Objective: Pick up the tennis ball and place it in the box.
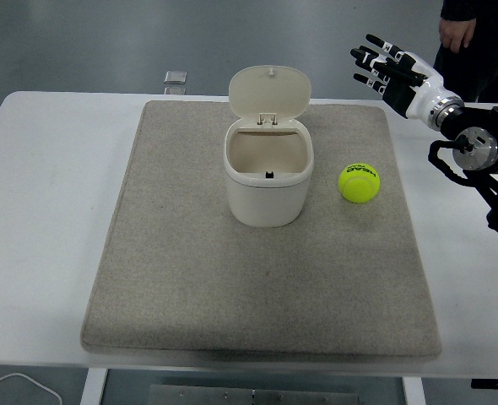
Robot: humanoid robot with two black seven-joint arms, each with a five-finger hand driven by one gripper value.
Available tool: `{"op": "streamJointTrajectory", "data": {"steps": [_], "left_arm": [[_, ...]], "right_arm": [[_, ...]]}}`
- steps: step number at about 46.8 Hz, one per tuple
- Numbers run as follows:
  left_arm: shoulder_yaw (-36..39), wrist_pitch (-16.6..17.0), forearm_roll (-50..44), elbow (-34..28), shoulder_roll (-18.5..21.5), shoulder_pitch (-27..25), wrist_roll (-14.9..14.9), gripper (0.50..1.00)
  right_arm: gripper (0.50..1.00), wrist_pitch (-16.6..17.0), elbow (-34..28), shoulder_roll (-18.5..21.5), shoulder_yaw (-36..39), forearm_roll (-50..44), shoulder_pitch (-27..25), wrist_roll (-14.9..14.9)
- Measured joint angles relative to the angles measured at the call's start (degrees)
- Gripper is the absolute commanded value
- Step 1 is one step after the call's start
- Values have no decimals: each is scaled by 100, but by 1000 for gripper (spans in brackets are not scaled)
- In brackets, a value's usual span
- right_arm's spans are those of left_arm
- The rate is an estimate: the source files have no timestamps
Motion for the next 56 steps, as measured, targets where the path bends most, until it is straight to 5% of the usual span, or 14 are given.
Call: {"op": "streamJointTrajectory", "data": {"steps": [56], "left_arm": [[9, -3, -7, -17, 0, -34, 0, 992]], "right_arm": [[932, 82, 22, -100, -67, -105, -12, 62]]}}
